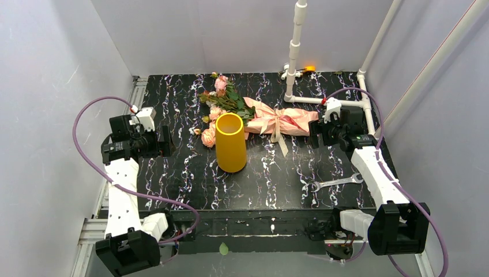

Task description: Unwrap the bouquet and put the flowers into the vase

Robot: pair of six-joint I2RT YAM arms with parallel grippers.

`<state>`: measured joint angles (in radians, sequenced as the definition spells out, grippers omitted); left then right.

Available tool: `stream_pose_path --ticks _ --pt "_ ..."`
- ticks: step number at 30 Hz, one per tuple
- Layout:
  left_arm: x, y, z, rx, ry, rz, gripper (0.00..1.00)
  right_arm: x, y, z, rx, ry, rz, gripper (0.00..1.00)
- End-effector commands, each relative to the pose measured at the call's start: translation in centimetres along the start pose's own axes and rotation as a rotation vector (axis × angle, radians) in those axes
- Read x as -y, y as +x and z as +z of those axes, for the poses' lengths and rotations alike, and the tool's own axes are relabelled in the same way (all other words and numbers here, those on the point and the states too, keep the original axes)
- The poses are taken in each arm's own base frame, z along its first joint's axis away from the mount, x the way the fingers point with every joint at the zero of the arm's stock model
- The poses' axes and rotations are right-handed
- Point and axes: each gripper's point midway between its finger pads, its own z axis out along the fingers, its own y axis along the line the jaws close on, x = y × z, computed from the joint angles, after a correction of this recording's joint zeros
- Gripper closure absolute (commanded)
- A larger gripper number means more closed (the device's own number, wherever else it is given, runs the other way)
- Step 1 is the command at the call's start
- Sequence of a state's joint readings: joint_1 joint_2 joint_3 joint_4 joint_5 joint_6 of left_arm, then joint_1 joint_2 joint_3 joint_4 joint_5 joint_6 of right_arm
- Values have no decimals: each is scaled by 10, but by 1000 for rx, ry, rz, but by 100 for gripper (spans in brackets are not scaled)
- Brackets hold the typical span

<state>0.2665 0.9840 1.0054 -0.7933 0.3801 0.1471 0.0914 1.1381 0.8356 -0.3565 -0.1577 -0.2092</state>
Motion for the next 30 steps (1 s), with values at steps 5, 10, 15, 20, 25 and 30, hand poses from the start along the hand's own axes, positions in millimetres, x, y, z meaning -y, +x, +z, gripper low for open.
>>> stream_pose_path --ticks 5,10,15,20,25,30 --pt "18 -67 -35 149 63 76 0 1 -15 -2 67 5 -15 0" --pt "50 -144 -74 311 146 172 0 2 -16 -3 68 12 -17 0" --pt "95 -197 -94 398 223 286 0 3 -13 -1 58 11 -16 0" --pt "153 -222 -96 430 316 421 0 4 -14 -3 62 18 -20 0" --pt "215 -220 -88 437 366 648 0 5 -15 -3 63 27 -21 0" --pt "284 -174 -76 355 500 966 0 16 -15 -1 41 81 8 0"
